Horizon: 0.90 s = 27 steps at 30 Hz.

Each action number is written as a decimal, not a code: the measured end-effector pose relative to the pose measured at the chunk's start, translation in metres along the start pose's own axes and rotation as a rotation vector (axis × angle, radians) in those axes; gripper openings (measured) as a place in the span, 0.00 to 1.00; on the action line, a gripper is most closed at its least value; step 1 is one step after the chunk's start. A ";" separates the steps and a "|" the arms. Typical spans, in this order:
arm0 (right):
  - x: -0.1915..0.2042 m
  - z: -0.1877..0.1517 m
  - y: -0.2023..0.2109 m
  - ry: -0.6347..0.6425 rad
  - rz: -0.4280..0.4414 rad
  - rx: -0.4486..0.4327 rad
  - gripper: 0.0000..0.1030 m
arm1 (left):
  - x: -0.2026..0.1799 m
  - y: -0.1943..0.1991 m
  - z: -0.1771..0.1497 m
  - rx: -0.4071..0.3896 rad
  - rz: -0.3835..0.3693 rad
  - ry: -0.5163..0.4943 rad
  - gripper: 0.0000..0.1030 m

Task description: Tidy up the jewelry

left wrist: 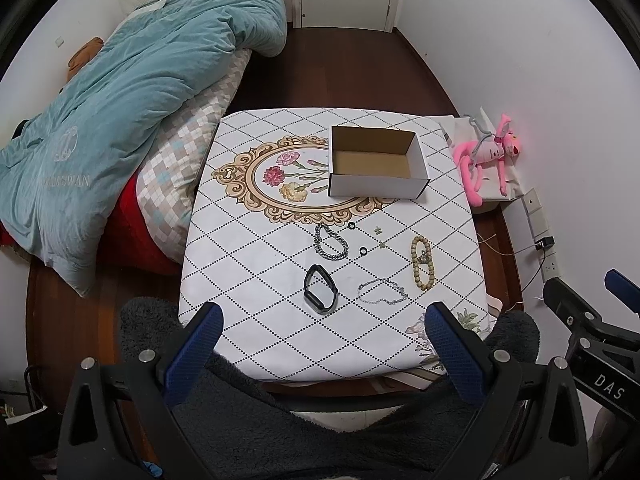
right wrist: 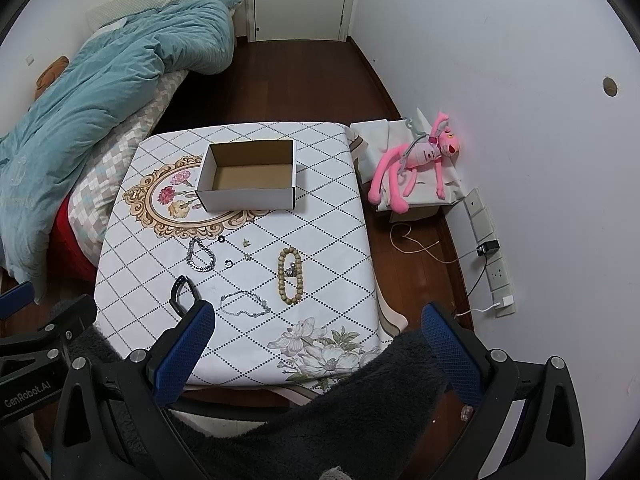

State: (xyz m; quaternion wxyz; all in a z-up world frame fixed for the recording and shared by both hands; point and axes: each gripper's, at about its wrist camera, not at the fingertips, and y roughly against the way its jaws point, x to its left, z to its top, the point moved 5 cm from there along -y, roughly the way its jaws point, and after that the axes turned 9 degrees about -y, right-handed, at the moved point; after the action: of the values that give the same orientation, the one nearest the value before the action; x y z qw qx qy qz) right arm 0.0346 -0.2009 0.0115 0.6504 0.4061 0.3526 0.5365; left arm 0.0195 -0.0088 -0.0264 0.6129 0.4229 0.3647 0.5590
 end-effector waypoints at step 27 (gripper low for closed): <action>0.001 0.011 0.009 -0.001 0.008 -0.014 1.00 | -0.001 0.003 0.003 -0.011 -0.001 0.005 1.00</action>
State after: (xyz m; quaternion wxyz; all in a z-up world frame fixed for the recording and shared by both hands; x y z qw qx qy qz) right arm 0.0413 -0.2006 0.0246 0.6514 0.4029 0.3469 0.5413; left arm 0.0210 -0.0100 -0.0229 0.6145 0.4180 0.3635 0.5618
